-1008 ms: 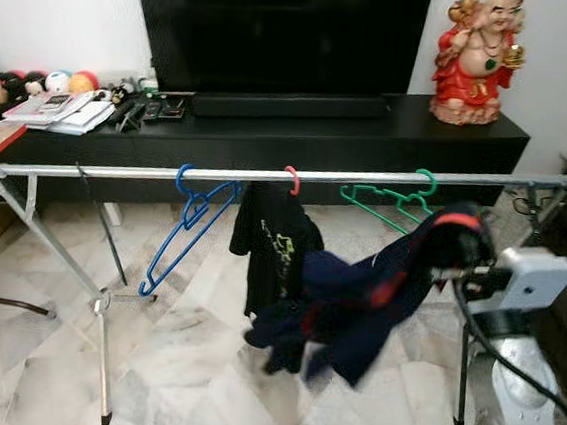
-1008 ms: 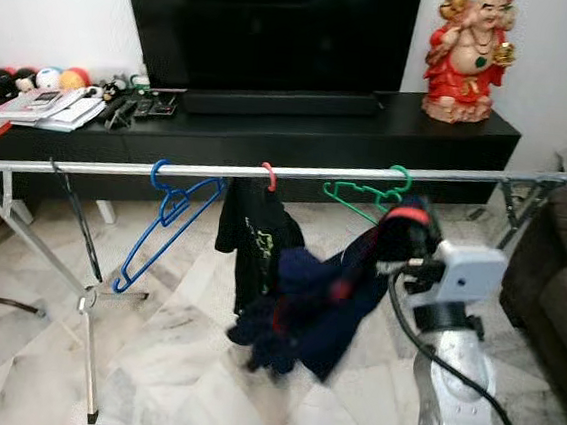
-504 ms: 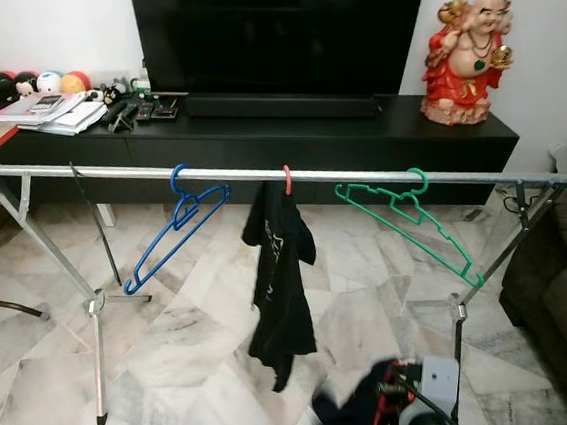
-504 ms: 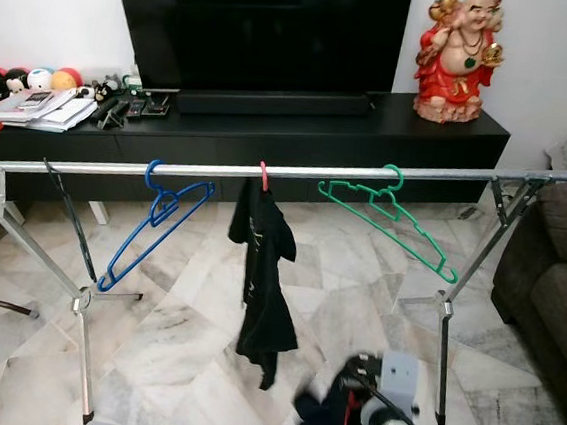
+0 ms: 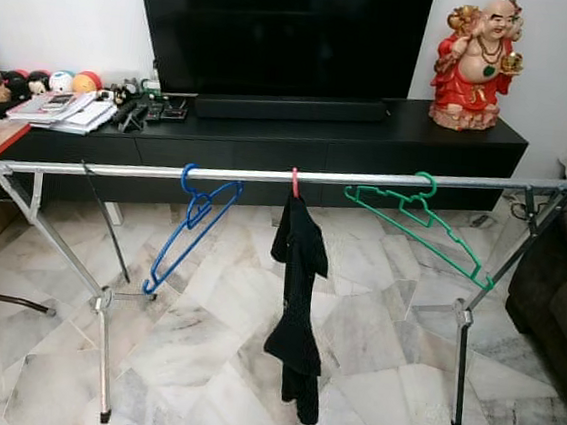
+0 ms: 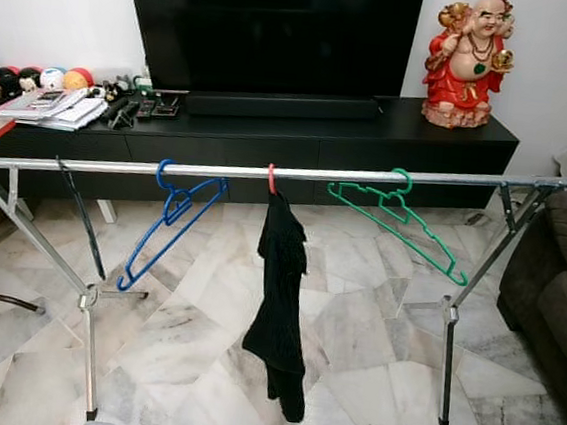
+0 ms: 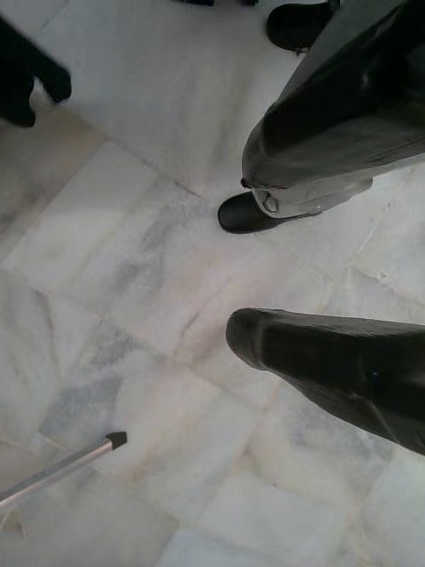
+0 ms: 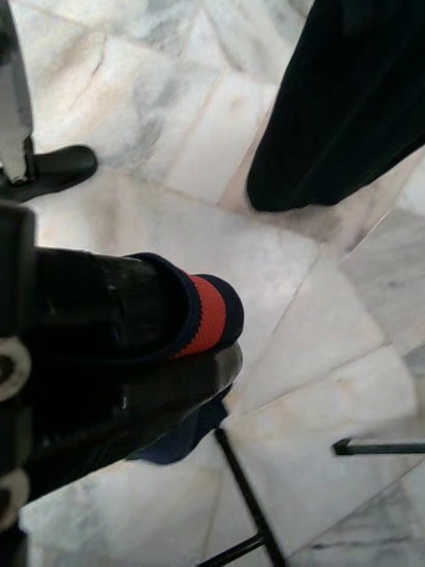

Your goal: Hang hanger

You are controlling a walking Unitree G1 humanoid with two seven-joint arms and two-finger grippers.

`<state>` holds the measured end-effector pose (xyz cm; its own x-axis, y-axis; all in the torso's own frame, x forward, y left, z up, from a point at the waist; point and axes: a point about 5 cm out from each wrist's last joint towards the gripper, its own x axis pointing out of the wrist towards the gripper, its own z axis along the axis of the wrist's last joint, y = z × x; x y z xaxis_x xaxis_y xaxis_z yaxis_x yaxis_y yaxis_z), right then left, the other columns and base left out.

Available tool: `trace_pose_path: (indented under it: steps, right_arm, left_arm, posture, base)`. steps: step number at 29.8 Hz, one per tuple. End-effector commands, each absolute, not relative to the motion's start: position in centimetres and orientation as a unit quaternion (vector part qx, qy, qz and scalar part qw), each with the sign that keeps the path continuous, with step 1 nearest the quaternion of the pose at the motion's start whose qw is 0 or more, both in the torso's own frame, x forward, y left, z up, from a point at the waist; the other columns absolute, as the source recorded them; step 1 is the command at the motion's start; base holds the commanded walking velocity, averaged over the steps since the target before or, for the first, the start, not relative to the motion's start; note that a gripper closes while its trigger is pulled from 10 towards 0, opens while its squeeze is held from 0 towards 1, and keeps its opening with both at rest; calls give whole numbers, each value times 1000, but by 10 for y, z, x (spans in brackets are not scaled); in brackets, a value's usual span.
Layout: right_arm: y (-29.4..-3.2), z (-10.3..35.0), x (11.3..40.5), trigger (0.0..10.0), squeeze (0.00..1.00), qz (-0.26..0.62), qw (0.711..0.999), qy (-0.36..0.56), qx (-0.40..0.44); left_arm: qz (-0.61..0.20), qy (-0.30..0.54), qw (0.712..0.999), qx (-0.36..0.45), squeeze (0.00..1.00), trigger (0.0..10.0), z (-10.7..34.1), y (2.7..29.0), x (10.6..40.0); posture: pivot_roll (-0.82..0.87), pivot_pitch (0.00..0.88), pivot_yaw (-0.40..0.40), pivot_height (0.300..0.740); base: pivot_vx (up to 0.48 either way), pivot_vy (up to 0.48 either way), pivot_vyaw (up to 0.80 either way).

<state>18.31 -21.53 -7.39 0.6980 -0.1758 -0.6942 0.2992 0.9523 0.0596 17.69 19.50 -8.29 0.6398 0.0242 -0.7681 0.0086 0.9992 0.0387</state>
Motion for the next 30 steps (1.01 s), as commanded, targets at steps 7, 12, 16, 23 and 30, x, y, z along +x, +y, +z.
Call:
trace_pose_path:
  steps: [7, 12, 16, 23, 30]
  right_arm:
    - [-216, -79, 173, 10000, 0, -139, 911, 381, 75]
    - [-216, -80, 172, 10000, 0, -137, 910, 383, 76]
    - [-214, -82, 168, 10000, 0, -133, 908, 390, 74]
    - [-215, -84, 164, 10000, 0, -134, 906, 396, 74]
    - [-233, -62, 191, 10000, 0, -195, 928, 298, 106]
  left_arm:
    - [8, 434, 901, 20, 0, 10000, -84, 199, 175]
    - [16, 435, 900, 14, 0, 10000, -84, 200, 174]
    - [18, 435, 900, 12, 0, 10000, -84, 201, 174]
    - [20, 436, 900, 3, 0, 10000, -85, 200, 173]
    - [24, 439, 898, -3, 0, 10000, -85, 201, 171]
  posture:
    - [18, 0, 63, 740]
    - [19, 0, 64, 740]
    - [19, 0, 65, 740]
    - [19, 0, 66, 740]
    - [22, 0, 65, 740]
  base:
    - [0, 0, 0]
    - [0, 0, 0]
    - [0, 0, 0]
    - [0, 0, 0]
    - [0, 0, 0]
